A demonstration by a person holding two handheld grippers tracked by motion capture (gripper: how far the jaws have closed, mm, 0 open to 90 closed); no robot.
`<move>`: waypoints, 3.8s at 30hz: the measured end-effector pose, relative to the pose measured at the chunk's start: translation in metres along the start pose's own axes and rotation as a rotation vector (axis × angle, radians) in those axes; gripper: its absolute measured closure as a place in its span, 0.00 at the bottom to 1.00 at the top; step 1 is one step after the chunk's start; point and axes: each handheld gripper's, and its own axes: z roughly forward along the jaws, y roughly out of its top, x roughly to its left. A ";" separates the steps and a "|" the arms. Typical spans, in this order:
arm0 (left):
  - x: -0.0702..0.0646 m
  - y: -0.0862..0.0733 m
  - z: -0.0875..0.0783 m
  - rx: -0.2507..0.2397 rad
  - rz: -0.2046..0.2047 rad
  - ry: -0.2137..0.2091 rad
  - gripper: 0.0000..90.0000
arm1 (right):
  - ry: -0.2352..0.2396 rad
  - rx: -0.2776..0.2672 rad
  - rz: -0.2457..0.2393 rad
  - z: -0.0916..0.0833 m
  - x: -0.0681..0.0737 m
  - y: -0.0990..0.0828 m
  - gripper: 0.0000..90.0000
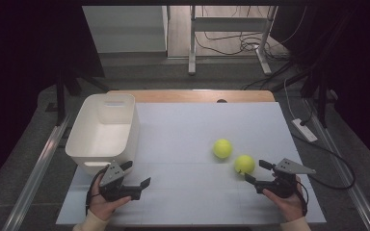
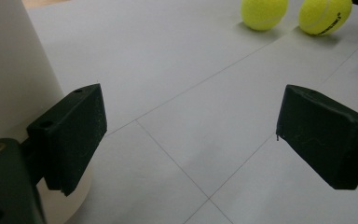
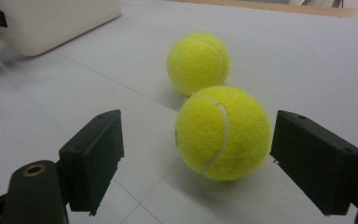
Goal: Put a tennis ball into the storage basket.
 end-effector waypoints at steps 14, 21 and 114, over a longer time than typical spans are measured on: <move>-0.004 0.001 0.001 0.000 0.007 -0.008 0.10 | 0.002 0.010 -0.010 0.001 0.002 0.000 0.19; -0.007 0.004 0.002 -0.005 0.014 -0.011 0.10 | 0.001 0.017 -0.017 0.001 0.004 -0.002 0.19; -0.041 0.090 0.070 0.124 0.089 -0.127 0.11 | -0.004 0.015 -0.023 0.008 0.005 0.000 0.20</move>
